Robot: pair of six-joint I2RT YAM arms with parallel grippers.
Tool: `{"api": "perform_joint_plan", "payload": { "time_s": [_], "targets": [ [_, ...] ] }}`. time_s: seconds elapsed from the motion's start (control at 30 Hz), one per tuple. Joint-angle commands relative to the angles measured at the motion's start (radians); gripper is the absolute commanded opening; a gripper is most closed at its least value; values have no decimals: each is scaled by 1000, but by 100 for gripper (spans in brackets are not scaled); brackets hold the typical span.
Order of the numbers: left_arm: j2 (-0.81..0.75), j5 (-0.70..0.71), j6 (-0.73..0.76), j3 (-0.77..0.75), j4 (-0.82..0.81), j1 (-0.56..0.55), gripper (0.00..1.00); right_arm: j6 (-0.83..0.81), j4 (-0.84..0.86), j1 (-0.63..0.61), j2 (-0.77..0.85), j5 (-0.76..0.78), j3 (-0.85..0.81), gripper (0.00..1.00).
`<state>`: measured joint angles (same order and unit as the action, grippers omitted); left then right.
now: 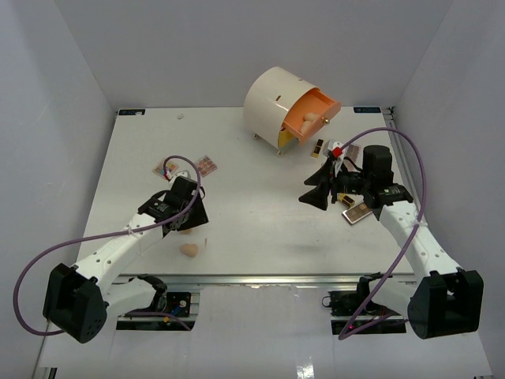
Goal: Organize the makeup
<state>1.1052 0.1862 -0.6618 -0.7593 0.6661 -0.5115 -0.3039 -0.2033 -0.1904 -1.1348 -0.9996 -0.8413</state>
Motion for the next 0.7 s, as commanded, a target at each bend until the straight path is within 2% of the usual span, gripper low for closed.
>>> {"api": "perform_joint_plan", "payload": {
  "time_s": [0.0,0.1,0.37,0.57,0.67],
  "targets": [
    [41,154,-195,-36,152,44,58,18,65,10,45,-50,-8,73],
    [85,184,-201,-23,146,62,51,23,64,12,50,-63,-8,73],
    [202,240,-147,-34,72,119,52,26,64,14,67,-66,-7,73],
    [278,190,-101,-48,-2,148,45,25,64,19,59,-67,-5,73],
    [288,162,-70,-54,-33,152,45,26,64,22,56,-68,-4,73]
  ]
}}
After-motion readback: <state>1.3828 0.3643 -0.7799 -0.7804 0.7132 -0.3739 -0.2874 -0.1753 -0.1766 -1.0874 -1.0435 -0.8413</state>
